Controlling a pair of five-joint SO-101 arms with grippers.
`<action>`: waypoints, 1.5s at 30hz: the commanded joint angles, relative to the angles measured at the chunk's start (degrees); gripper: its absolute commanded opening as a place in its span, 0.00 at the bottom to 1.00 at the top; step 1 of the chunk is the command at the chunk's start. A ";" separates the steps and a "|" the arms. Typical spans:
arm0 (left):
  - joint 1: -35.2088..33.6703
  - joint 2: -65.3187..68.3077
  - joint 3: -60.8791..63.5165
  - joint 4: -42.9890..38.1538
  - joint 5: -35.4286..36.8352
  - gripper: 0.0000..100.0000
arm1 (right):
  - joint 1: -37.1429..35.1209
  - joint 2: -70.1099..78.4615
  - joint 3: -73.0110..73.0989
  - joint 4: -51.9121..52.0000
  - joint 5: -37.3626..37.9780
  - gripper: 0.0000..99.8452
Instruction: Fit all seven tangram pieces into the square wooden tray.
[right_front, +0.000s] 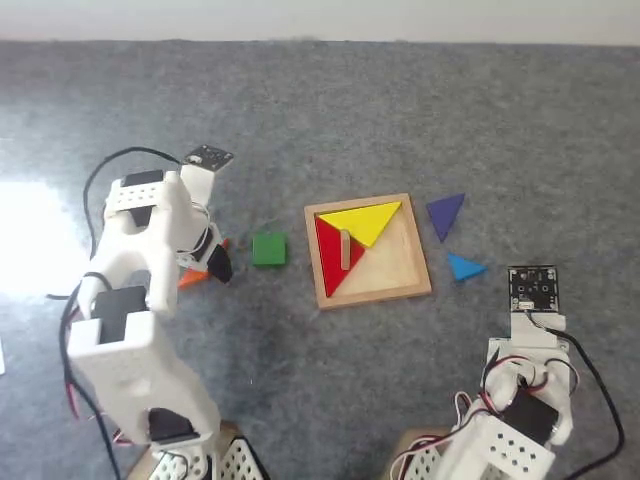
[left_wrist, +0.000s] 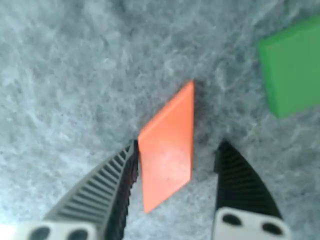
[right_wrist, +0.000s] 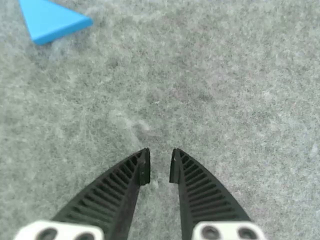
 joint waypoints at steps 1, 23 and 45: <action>0.18 3.16 -2.86 0.97 0.35 0.15 | -0.84 -1.10 0.97 0.40 0.53 0.09; 14.07 -19.69 -5.14 16.09 17.85 0.01 | -0.84 -1.10 0.97 0.22 0.26 0.09; 49.05 2.90 -29.85 3.16 57.49 0.01 | -0.84 -1.10 0.97 0.57 0.18 0.09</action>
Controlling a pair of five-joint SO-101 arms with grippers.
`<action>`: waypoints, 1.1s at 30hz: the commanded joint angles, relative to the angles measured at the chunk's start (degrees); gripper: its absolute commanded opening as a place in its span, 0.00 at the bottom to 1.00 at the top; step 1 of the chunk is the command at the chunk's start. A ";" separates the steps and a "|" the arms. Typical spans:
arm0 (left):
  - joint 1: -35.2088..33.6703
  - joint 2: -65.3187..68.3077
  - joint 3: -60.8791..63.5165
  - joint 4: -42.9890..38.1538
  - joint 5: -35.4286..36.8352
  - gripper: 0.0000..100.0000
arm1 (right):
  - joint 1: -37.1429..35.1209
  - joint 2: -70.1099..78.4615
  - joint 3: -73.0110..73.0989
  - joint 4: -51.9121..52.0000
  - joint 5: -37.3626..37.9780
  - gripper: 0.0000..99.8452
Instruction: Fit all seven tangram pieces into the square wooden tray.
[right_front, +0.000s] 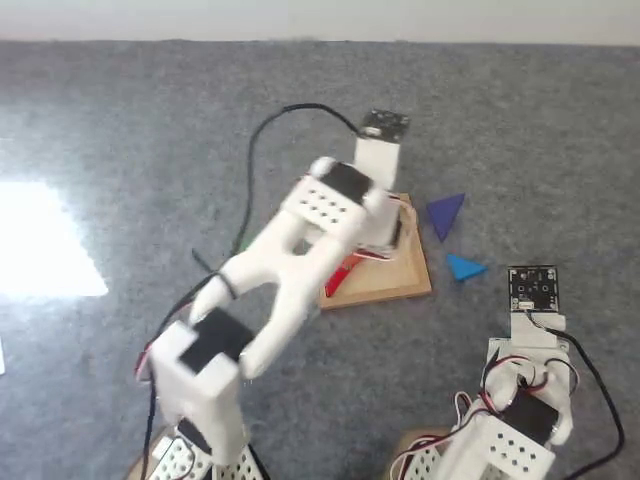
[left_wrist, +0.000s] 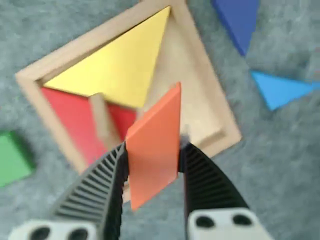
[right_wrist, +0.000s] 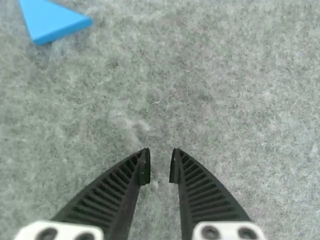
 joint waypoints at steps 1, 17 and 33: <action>3.08 7.12 -10.68 -3.60 6.77 0.01 | -0.84 -1.10 0.97 0.57 0.18 0.09; 1.76 28.75 -33.10 -4.57 18.37 0.01 | -0.84 -1.10 0.97 0.57 0.35 0.09; -1.05 30.07 -33.89 0.88 18.29 0.11 | -0.92 -1.10 0.97 0.57 0.44 0.09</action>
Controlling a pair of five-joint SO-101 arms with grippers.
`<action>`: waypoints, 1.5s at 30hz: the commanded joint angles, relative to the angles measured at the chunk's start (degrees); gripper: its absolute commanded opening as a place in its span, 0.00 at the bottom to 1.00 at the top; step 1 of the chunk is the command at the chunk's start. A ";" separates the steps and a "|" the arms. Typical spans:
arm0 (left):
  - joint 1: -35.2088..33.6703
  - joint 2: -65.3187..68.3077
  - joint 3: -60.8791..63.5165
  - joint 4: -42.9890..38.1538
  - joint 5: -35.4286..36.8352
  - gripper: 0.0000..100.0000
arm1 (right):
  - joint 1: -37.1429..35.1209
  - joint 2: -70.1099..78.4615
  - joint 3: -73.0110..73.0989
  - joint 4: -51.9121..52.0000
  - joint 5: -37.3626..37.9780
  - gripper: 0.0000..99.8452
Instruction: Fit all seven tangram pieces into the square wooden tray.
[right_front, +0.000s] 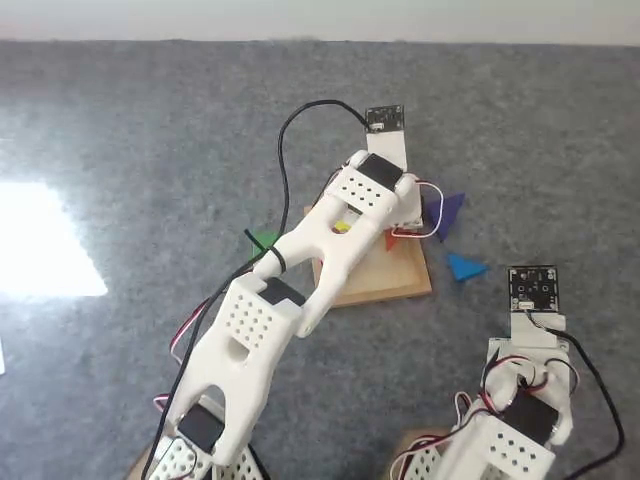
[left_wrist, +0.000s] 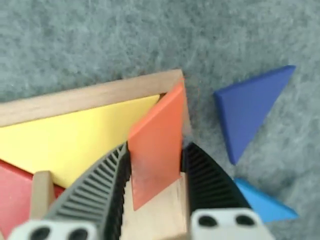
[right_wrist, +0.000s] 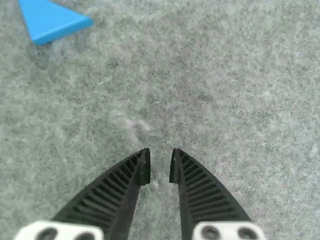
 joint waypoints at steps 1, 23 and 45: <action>-0.53 -1.14 -2.59 2.73 0.53 0.11 | -0.92 -1.10 0.97 0.57 0.44 0.09; -0.53 -8.79 -3.56 5.19 -4.13 0.21 | -0.92 -1.10 0.97 0.57 0.44 0.09; -10.99 -24.00 12.53 15.56 -28.84 0.13 | -0.92 -1.10 0.97 0.57 0.26 0.09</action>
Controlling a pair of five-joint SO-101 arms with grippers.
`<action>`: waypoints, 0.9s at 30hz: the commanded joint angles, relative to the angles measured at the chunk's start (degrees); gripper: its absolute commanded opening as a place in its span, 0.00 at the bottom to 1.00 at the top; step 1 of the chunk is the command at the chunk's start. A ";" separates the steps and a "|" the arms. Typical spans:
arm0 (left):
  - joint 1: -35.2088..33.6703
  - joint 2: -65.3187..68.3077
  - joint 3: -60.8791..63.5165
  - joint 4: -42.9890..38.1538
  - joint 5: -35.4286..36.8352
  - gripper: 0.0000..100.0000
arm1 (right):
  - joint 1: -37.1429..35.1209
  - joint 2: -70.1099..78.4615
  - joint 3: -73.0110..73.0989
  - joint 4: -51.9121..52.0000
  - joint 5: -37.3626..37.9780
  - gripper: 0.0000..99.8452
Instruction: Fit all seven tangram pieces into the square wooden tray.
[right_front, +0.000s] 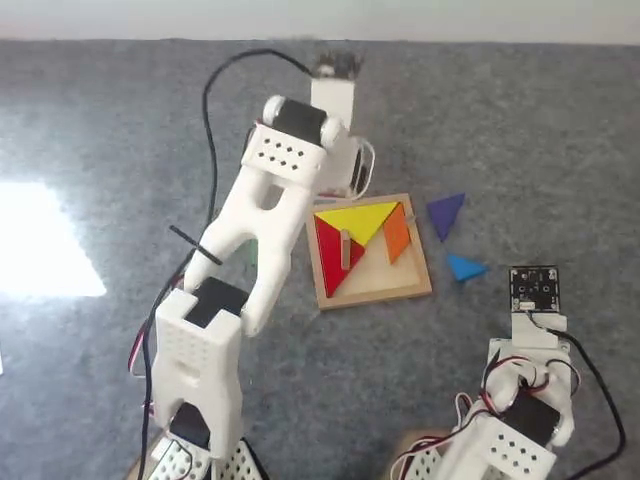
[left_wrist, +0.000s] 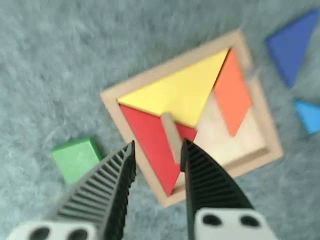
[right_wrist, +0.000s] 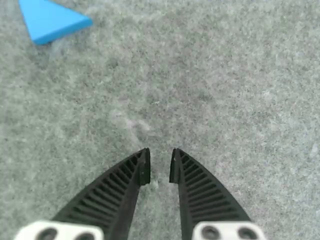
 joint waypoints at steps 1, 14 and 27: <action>0.79 -3.34 9.71 -5.27 -2.46 0.13 | -0.92 -1.10 0.97 0.57 0.26 0.09; 0.97 -5.54 18.33 -11.34 -5.19 0.13 | -0.92 -1.10 0.97 0.57 0.18 0.09; 4.22 -11.96 16.84 -8.62 -5.54 0.13 | -0.92 -1.10 0.97 0.48 0.18 0.09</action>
